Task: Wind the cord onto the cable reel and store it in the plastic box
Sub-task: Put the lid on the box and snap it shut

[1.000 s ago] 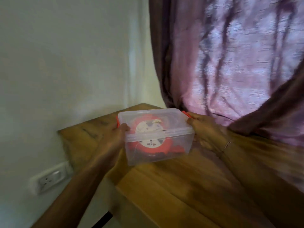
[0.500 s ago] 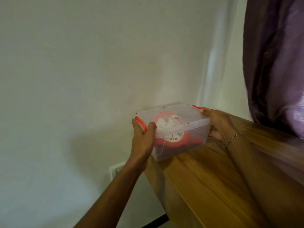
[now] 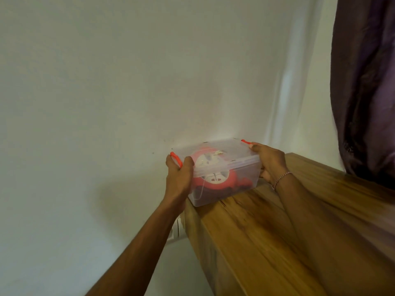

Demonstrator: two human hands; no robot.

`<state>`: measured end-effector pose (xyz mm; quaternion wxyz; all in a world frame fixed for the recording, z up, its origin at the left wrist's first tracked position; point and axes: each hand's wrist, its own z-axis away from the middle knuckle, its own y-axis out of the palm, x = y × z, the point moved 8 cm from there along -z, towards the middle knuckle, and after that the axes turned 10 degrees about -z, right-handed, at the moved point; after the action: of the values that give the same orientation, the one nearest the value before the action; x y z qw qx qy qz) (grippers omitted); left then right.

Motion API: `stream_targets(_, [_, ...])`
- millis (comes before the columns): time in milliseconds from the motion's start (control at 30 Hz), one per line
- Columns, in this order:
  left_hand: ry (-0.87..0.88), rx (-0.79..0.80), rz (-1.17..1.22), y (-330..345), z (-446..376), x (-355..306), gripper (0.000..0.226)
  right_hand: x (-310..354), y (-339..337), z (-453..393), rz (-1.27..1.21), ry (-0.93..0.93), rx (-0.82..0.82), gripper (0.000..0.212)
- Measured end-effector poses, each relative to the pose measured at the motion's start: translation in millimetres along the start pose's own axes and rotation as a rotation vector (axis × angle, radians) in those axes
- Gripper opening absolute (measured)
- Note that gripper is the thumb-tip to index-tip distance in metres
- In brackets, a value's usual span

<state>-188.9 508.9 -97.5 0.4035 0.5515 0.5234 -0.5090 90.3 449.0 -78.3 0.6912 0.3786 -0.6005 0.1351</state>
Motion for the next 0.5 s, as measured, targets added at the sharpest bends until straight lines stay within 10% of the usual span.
stream_targets(267, [-0.019,0.012,-0.056,0.3,-10.3,2.9,0.038,-0.7,-5.5,-8.6,0.092,-0.092,-0.064,0.002])
stream_targets(500, [-0.06,-0.085,-0.109,-6.4,3.4,-6.9,0.051,41.0,-3.0,16.1,0.649,-0.413,-0.279,0.065])
